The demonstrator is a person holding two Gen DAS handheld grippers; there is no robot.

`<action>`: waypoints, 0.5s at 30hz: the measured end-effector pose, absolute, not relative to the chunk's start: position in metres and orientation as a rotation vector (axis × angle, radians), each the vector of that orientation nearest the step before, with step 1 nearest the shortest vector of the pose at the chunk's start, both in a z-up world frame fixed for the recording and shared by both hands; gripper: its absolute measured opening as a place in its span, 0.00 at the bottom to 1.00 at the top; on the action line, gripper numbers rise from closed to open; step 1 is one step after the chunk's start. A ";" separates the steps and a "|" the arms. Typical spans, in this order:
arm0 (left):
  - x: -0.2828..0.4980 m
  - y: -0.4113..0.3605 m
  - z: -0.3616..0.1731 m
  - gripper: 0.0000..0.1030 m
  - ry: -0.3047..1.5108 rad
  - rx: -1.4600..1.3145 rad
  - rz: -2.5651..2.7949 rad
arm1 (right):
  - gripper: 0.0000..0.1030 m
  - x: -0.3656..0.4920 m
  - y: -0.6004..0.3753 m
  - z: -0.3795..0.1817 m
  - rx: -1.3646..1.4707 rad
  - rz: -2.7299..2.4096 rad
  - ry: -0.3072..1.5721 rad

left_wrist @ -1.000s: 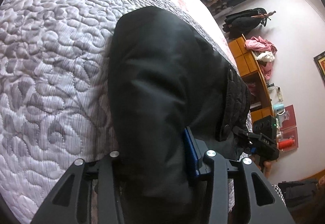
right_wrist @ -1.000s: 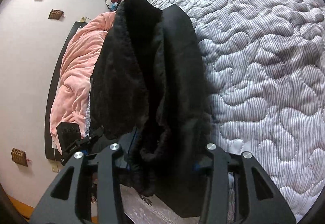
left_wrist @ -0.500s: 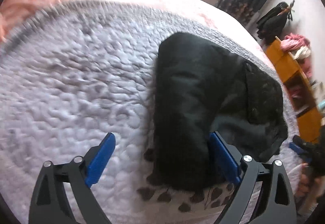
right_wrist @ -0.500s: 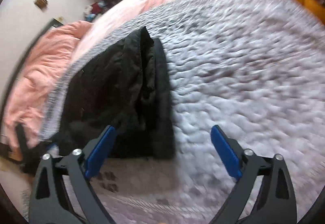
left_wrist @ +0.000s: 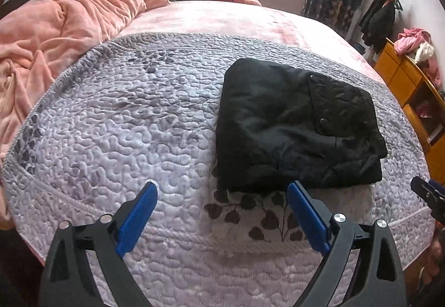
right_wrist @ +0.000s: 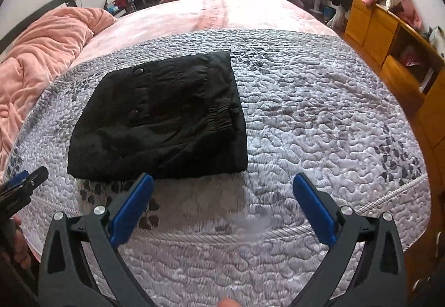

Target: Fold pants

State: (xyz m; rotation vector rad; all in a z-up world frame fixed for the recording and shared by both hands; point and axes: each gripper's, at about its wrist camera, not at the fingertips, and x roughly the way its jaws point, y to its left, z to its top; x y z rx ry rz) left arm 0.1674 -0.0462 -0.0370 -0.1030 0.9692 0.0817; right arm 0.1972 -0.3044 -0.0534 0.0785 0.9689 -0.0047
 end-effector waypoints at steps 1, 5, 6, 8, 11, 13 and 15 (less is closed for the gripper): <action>0.165 -0.046 -0.035 0.92 0.970 -0.098 0.091 | 0.97 0.194 -0.304 -0.050 0.081 0.000 0.967; 0.158 -0.050 -0.026 0.92 0.950 -0.052 0.100 | 0.97 0.187 -0.298 -0.041 0.070 -0.006 0.955; 0.156 -0.052 -0.024 0.92 0.943 -0.035 0.107 | 0.97 0.186 -0.298 -0.040 0.064 -0.015 0.951; 0.153 -0.055 -0.021 0.92 0.932 -0.009 0.113 | 0.97 0.182 -0.295 -0.037 0.050 -0.028 0.943; 0.151 -0.057 -0.019 0.92 0.928 -0.013 0.109 | 0.97 0.179 -0.291 -0.037 0.044 -0.021 0.949; 0.148 -0.058 -0.017 0.92 0.925 -0.011 0.106 | 0.97 0.176 -0.287 -0.037 0.037 -0.017 0.953; 0.146 -0.060 -0.012 0.92 0.919 -0.008 0.101 | 0.97 0.173 -0.284 -0.036 0.031 -0.011 0.957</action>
